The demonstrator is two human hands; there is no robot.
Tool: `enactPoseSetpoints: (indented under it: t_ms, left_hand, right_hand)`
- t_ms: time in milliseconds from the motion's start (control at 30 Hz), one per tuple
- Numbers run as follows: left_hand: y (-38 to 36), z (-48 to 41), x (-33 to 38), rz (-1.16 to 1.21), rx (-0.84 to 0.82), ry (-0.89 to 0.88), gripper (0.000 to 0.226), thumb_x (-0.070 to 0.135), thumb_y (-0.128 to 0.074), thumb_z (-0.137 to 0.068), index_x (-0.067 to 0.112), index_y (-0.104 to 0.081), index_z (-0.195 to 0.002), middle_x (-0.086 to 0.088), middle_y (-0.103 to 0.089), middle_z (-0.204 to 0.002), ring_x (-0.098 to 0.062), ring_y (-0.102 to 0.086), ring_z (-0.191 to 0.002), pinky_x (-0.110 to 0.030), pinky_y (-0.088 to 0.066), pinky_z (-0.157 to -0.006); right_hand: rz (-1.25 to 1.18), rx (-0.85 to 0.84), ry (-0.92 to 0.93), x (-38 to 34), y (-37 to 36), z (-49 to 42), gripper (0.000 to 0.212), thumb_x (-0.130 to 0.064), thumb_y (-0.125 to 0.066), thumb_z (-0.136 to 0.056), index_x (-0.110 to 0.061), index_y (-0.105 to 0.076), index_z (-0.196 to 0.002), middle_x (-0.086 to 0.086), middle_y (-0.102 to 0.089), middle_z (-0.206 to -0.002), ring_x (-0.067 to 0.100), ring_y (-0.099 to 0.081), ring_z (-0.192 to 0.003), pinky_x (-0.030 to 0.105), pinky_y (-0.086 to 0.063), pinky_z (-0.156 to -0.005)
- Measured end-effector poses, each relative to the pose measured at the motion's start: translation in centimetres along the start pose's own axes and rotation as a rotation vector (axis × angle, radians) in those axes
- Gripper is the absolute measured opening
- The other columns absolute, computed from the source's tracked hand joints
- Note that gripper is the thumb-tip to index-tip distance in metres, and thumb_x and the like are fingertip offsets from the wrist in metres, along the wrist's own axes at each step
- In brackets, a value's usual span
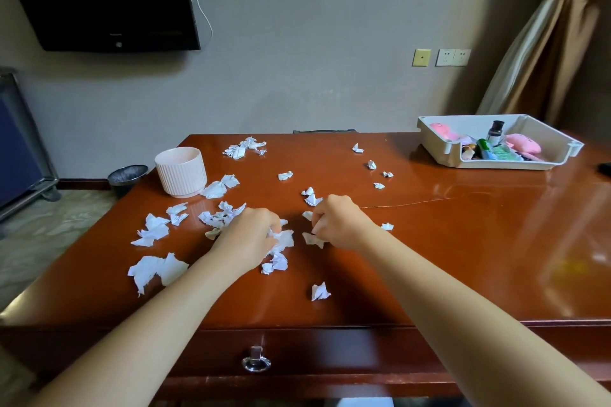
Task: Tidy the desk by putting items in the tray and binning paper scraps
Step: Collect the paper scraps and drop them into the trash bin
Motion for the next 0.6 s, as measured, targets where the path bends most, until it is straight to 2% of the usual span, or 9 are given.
enactPoseSetpoints:
  t_ms: [100, 400, 467, 533, 600]
  left_hand:
    - [0.2, -0.2, -0.2, 0.077, 0.03, -0.001, 0.031, 0.006, -0.059, -0.09, 0.018, -0.062, -0.118, -0.005, -0.062, -0.122, -0.02, -0.064, -0.104, -0.025, -0.054, -0.081]
    - [1.2, -0.7, 0.9, 0.2, 0.038, -0.027, 0.021, 0.006, -0.06, -0.089, 0.015, -0.067, -0.106, -0.007, -0.061, -0.122, -0.018, -0.059, -0.104, -0.028, -0.052, -0.084]
    - [2.1, -0.9, 1.9, 0.23, 0.059, -0.057, 0.019, 0.005, -0.061, -0.088, 0.013, -0.068, -0.104, -0.007, -0.061, -0.121, -0.018, -0.058, -0.104, -0.026, -0.049, -0.083]
    - [3.0, -1.1, 3.0, 0.253, 0.083, -0.081, 0.018, 0.005, -0.062, -0.088, 0.013, -0.068, -0.103, -0.006, -0.061, -0.123, -0.018, -0.057, -0.106, -0.025, -0.047, -0.083]
    - [3.7, -1.2, 4.2, 0.268, 0.101, -0.109, 0.017, 0.007, -0.063, -0.088, 0.015, -0.068, -0.102, -0.005, -0.061, -0.123, -0.013, -0.054, -0.099, -0.023, -0.047, -0.081]
  right_hand:
    - [-0.003, -0.008, -0.035, 0.7, 0.4, 0.1, 0.024, 0.002, -0.05, -0.086, -0.003, -0.069, -0.099, 0.009, -0.058, -0.086, 0.017, -0.052, -0.063, 0.016, -0.035, -0.044]
    - [0.003, -0.04, -0.091, 2.6, 0.6, 0.6, 0.017, 0.002, -0.059, -0.084, -0.005, -0.068, -0.096, 0.01, -0.062, -0.097, 0.024, -0.061, -0.085, 0.02, -0.045, -0.053]
    - [0.001, -0.016, -0.099, 3.3, 1.2, 0.8, 0.016, 0.001, -0.059, -0.085, -0.006, -0.067, -0.098, 0.011, -0.062, -0.099, 0.025, -0.062, -0.087, 0.021, -0.046, -0.055]
    - [-0.016, 0.03, -0.097, 4.1, 2.3, 1.2, 0.014, -0.001, -0.057, -0.088, -0.005, -0.066, -0.098, 0.01, -0.061, -0.094, 0.023, -0.06, -0.081, 0.019, -0.045, -0.053]
    - [-0.037, 0.104, -0.079, 4.7, 4.3, 1.7, 0.011, -0.003, -0.056, -0.089, -0.004, -0.066, -0.094, 0.009, -0.064, -0.091, 0.021, -0.062, -0.076, 0.019, -0.049, -0.053]
Point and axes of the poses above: each hand's wrist, its own z-axis away from the middle knuckle, its own y-axis out of the back of the hand, x = y × z, the point moved 10 cm from there along -z, towards the middle knuckle
